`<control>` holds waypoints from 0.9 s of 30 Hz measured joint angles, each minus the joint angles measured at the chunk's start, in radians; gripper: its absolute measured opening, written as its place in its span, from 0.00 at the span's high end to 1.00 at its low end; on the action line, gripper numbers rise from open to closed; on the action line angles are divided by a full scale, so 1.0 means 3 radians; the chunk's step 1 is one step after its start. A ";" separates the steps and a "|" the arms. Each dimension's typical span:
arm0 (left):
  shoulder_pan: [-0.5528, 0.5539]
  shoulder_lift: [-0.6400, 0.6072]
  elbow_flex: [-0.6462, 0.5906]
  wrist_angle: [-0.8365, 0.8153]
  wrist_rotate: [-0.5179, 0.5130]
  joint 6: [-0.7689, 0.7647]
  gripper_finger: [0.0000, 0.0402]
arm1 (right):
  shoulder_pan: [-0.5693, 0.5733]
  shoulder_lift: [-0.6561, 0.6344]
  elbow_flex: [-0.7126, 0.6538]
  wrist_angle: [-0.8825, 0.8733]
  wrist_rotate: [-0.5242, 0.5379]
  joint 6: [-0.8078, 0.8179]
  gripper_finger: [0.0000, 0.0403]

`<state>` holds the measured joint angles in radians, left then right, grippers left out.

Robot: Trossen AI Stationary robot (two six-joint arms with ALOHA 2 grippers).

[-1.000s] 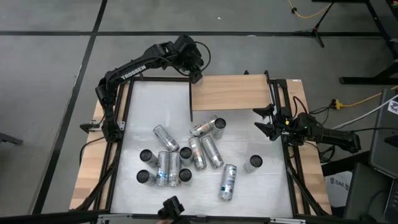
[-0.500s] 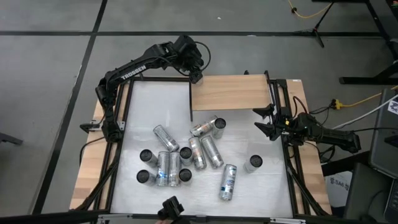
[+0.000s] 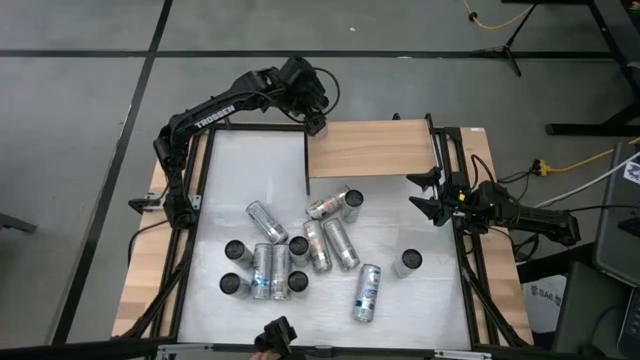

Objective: Place canned beverage on shelf
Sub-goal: Put the orange soda can on the shelf, then put the orange soda can on the shelf aligned with the other orange soda can

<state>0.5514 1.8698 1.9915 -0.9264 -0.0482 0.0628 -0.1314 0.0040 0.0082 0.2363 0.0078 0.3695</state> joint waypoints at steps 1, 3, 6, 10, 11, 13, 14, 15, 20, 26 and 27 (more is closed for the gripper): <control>0.0000 0.0000 0.0000 0.0000 -0.0001 0.0000 0.14 | 0.0000 0.0000 0.0000 0.0001 0.0001 0.0000 0.03; 0.0000 0.0000 0.0000 0.0000 -0.0003 -0.0003 0.13 | 0.0000 0.0000 -0.0001 0.0000 0.0000 0.0000 0.03; 0.0000 0.0000 0.0000 0.0000 -0.0004 -0.0001 0.13 | 0.0000 0.0000 -0.0001 0.0000 0.0000 0.0000 0.03; 0.0000 0.0000 0.0000 0.0001 -0.0005 0.0000 0.13 | -0.0001 0.0000 0.0000 0.0001 0.0000 0.0000 0.03; 0.0000 0.0000 0.0000 0.0001 -0.0005 -0.0001 0.13 | 0.0000 0.0000 0.0000 0.0001 0.0000 0.0000 0.03; 0.0000 0.0000 0.0000 0.0006 -0.0005 -0.0001 0.13 | 0.0000 0.0000 0.0000 0.0001 0.0000 0.0000 0.03; 0.0000 -0.0002 0.0000 0.0010 -0.0005 0.0000 0.13 | 0.0000 0.0000 0.0000 0.0001 0.0000 0.0000 0.03; 0.0000 -0.0010 0.0000 0.0012 -0.0006 0.0000 0.13 | 0.0000 0.0000 0.0000 0.0000 0.0000 0.0000 0.03; -0.0006 -0.0070 0.0000 0.0088 0.0009 0.0003 0.13 | 0.0000 0.0000 0.0000 0.0001 0.0001 0.0000 0.03; -0.0006 -0.0214 0.0000 0.0132 0.0025 0.0008 0.13 | 0.0000 0.0001 0.0000 -0.0001 0.0000 0.0000 0.03; -0.0006 -0.0237 0.0000 0.0133 0.0027 0.0008 0.13 | 0.0000 0.0000 0.0000 -0.0001 0.0002 0.0000 0.03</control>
<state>0.5495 1.7986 1.9915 -0.8864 -0.0402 0.0650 -0.1314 0.0040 0.0082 0.2361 0.0083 0.3695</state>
